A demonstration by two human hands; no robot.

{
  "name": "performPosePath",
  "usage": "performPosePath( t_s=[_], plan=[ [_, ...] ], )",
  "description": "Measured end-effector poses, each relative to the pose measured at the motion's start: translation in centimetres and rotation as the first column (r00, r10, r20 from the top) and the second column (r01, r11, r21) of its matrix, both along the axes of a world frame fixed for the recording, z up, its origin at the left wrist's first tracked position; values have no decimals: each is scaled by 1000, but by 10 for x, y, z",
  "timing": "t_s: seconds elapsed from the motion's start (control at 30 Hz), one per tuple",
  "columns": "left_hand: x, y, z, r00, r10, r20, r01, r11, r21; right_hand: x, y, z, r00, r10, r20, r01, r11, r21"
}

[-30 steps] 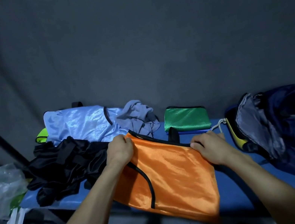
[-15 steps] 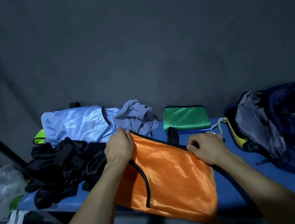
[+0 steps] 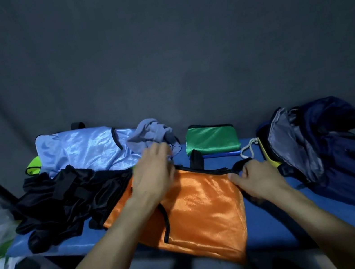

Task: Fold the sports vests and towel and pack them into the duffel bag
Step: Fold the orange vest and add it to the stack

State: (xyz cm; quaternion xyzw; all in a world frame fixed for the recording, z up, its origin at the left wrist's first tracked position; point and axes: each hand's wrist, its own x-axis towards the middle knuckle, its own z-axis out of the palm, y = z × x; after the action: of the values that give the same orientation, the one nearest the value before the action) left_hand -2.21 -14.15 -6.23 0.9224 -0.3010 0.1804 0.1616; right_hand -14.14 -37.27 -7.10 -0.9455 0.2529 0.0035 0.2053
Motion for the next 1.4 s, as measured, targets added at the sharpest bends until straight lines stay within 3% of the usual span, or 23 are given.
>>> performPosePath(
  t_s=[0.07,0.13,0.23,0.43,0.63,0.7,0.77,0.87,0.93,1.03,1.2,1.27,1.4],
  plan=[
    [-26,-12,-6,945,-270,-184,265,963,-50,-6,0,0,993,-95,-72,114,935,337],
    [-41,-18,-19,870,-351,-347,413,903,121,-8,2,-5,980,-200,-25,178,802,571],
    [-43,-12,-44,840,-299,-452,469,820,329,-5,7,-17,958,-282,48,189,749,635],
    [-50,-6,-59,845,-304,-440,477,800,363,-1,6,-32,948,-302,96,170,740,651],
    [-70,-35,-58,834,-288,-471,460,834,304,-4,-20,-25,878,-331,345,132,862,490],
    [-74,-44,-60,837,-275,-474,453,834,316,-18,-26,-22,892,-221,394,86,940,331],
    [-73,-46,-60,842,-268,-468,450,827,336,-40,-26,-21,915,6,404,-106,968,225],
    [-70,-43,-61,841,-266,-470,455,818,351,-76,-17,-24,903,334,268,-402,878,259],
    [-69,-42,-62,840,-267,-473,459,814,355,-91,-12,-28,880,436,190,-470,857,213],
    [-70,-43,-62,836,-265,-481,455,825,336,-105,-8,-34,879,439,188,-466,873,145],
    [-71,-43,-61,827,-267,-494,451,840,302,-115,1,-46,871,354,340,-419,898,138],
    [-71,-43,-60,825,-270,-496,444,852,276,-117,4,-50,841,393,373,-461,880,112],
    [-71,-41,-58,813,-281,-511,456,852,256,-120,7,-42,791,569,227,-587,810,16]
  ],
)
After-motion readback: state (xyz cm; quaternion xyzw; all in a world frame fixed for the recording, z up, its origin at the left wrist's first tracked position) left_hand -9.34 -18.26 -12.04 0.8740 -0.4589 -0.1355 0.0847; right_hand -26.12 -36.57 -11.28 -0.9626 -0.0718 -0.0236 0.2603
